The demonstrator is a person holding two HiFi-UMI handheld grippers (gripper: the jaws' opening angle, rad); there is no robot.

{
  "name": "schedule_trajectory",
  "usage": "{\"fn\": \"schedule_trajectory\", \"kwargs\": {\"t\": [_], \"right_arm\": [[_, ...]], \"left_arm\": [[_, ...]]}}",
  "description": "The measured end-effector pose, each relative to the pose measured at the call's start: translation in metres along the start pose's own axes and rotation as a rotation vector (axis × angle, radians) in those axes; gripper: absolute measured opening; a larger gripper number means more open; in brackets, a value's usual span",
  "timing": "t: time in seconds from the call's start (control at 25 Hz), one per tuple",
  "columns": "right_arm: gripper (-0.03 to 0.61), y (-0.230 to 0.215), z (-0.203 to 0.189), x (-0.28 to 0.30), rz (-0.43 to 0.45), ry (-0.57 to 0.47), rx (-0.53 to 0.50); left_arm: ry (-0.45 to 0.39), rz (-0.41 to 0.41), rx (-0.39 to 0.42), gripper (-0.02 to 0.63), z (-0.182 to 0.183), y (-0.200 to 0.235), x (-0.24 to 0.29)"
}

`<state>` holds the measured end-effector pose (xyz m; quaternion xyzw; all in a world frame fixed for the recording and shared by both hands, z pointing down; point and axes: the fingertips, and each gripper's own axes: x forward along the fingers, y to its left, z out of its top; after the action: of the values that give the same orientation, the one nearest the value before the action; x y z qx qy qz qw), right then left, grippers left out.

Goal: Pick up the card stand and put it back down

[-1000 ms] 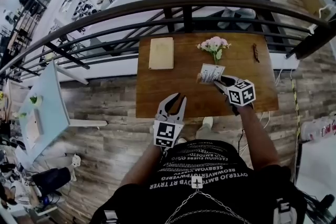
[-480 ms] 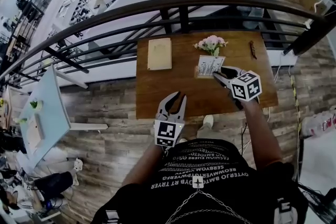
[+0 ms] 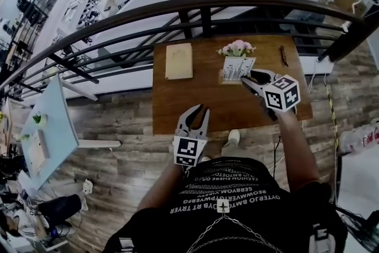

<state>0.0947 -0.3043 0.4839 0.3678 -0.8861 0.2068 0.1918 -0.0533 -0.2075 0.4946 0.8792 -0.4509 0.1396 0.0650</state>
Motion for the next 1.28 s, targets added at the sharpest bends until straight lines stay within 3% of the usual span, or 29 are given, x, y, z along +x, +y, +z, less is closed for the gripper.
{"fn": "schedule_trajectory", "kwargs": {"t": [0.48, 1.28], "right_arm": [[0.147, -0.010, -0.024, 0.018, -0.004, 0.025, 0.010], [0.145, -0.045, -0.105, 0.063, -0.003, 0.047, 0.143]], "left_arm": [[0.020, -0.002, 0.001, 0.087, -0.007, 0.003, 0.004], [0.080, 0.029, -0.012, 0.087, -0.022, 0.011, 0.023]]}}
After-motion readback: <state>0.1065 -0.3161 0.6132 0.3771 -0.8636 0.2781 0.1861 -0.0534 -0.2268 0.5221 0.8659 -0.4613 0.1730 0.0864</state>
